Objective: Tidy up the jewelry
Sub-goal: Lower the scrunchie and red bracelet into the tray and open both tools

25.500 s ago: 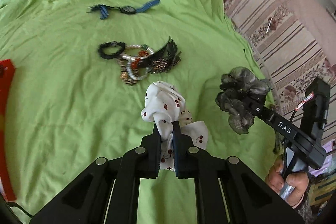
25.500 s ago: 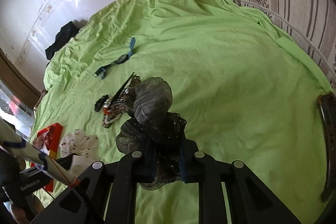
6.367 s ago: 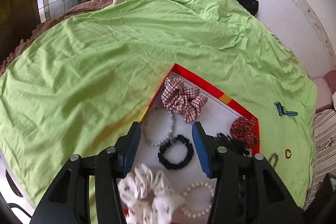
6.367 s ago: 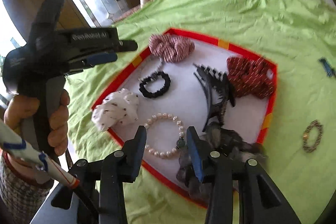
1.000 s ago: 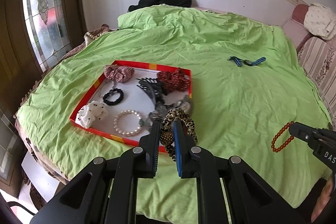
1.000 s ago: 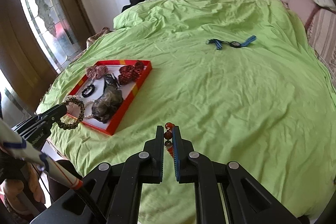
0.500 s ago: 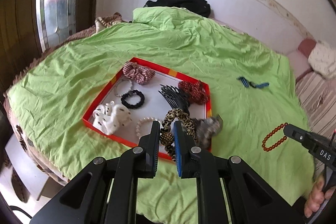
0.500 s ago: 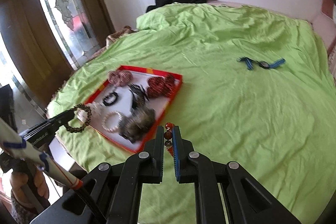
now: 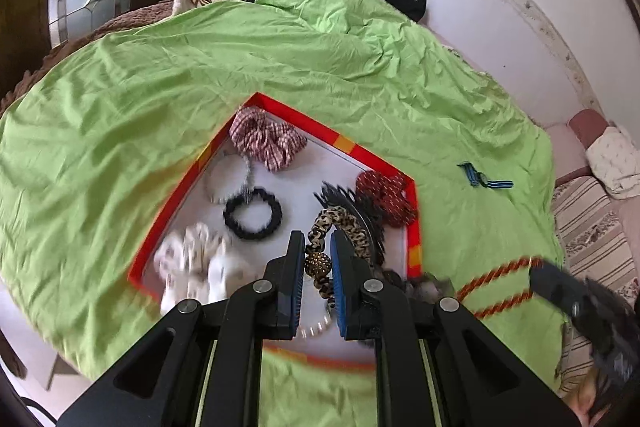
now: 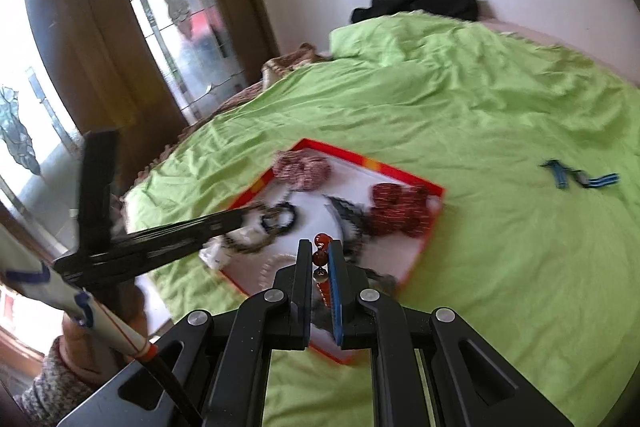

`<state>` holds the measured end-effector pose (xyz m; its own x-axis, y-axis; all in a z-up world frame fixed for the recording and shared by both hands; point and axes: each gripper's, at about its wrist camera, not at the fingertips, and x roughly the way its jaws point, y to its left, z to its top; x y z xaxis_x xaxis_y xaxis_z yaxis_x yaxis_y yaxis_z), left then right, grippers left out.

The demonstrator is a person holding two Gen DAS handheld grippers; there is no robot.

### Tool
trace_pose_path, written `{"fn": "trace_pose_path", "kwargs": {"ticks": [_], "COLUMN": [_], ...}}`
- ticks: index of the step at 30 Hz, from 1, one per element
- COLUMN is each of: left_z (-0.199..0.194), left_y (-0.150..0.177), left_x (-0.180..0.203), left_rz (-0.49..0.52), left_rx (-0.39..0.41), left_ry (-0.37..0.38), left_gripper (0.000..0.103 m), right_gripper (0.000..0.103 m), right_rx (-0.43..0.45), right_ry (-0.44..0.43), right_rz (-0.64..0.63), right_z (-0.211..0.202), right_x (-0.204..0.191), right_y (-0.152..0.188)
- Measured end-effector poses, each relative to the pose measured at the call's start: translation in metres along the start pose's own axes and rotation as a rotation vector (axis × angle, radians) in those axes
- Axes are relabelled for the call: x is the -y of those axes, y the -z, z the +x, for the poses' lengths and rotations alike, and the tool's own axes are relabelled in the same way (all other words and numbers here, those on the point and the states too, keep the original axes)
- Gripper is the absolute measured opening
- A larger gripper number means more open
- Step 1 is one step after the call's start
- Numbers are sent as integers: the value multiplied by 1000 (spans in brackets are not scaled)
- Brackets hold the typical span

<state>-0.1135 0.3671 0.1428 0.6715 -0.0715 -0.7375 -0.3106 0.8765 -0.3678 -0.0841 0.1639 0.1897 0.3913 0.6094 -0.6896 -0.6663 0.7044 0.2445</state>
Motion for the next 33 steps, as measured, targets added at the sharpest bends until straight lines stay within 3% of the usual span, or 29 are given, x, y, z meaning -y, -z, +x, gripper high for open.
{"fn": "trace_pose_path", "kwargs": {"ticks": [6, 13, 18, 23, 26, 28, 29, 31, 33], "left_z": [57, 104, 120, 122, 119, 115, 112, 104, 98], "left_y": [-37, -54, -53, -51, -52, -52, -52, -52, -52], "left_x": [-10, -25, -24, -21, -20, -18, -17, -14, -11], "left_rz": [6, -5, 11, 27, 21, 19, 18, 22, 22], "left_rx": [-74, -131, -152, -148, -141, -133, -126, -115, -105], "left_ry": [-25, -65, -90, -94, -80, -73, -68, -53, -51], "left_gripper": [13, 13, 13, 12, 21, 32, 33, 33, 33], "right_gripper": [9, 9, 9, 9, 9, 14, 17, 33, 36], "right_rx": [-64, -109, -181, -212, -223, -226, -227, -222, -205], "right_ry": [-55, -51, -26, 6, 22, 40, 40, 34, 40], "right_rz": [15, 51, 103, 95, 90, 84, 81, 75, 60], "right_z": [56, 108, 145, 156, 158, 158, 158, 154, 146], "right_x": [-18, -15, -1, 5, 5, 5, 4, 2, 0], "right_y": [-12, -22, -13, -1, 3, 5, 6, 7, 8]}}
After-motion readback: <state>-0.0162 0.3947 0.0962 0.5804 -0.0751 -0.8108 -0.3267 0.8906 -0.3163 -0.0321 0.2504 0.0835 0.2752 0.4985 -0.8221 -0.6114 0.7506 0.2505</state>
